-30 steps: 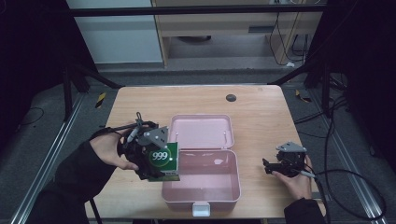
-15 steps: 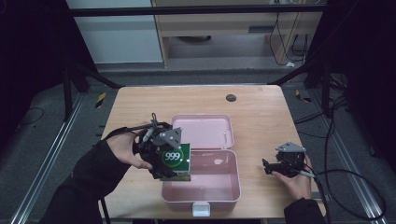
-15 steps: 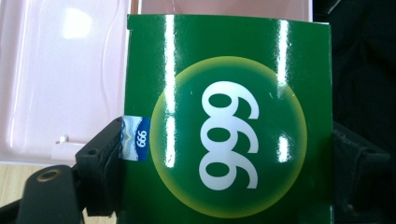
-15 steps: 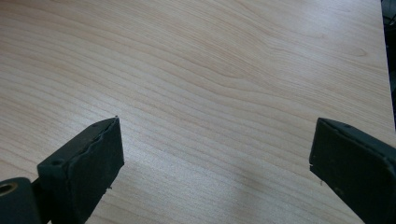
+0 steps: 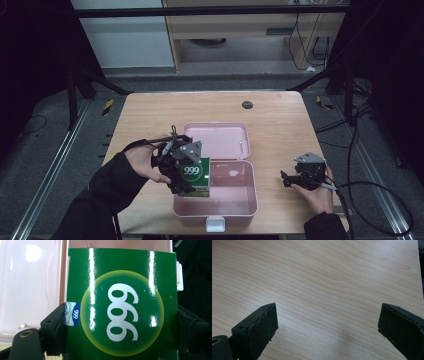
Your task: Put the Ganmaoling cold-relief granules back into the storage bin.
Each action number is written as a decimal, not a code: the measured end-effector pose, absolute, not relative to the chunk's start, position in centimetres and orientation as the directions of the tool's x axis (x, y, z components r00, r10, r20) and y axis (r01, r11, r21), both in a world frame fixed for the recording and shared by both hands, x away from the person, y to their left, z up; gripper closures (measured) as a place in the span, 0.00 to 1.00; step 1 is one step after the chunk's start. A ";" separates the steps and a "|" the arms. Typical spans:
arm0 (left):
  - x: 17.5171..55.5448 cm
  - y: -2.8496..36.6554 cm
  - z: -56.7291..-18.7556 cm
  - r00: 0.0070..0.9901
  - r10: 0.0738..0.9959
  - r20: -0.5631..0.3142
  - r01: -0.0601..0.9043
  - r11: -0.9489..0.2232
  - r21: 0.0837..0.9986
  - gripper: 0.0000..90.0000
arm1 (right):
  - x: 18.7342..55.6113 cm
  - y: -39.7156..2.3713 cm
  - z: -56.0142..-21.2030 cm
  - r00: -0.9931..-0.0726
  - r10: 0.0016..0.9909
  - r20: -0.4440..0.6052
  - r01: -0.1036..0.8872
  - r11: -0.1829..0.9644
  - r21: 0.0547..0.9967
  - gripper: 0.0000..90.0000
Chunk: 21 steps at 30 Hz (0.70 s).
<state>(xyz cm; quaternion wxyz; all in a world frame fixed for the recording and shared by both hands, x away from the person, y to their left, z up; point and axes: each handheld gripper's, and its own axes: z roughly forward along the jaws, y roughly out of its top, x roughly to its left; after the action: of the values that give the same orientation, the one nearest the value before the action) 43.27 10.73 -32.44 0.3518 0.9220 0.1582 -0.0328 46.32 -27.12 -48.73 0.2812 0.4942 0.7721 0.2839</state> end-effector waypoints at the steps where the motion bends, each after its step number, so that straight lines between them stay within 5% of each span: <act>1: 43.2 10.7 -32.6 0.945 0.275 -0.179 0.324 -0.697 0.640 0.16 | 46.3 -27.1 -48.7 -0.353 0.923 -0.154 0.604 0.350 0.716 0.03; 21: 43.5 10.5 -36.0 0.930 0.310 -0.196 0.360 -0.670 0.649 0.16 | 46.4 -27.0 -48.9 -0.363 0.918 -0.162 0.607 0.364 0.706 0.03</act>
<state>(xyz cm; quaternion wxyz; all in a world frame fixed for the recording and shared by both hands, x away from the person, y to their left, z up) 43.54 10.52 -35.95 0.3623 0.9132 0.1834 -0.0343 46.39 -27.01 -48.91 0.2795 0.4904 0.7772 0.2781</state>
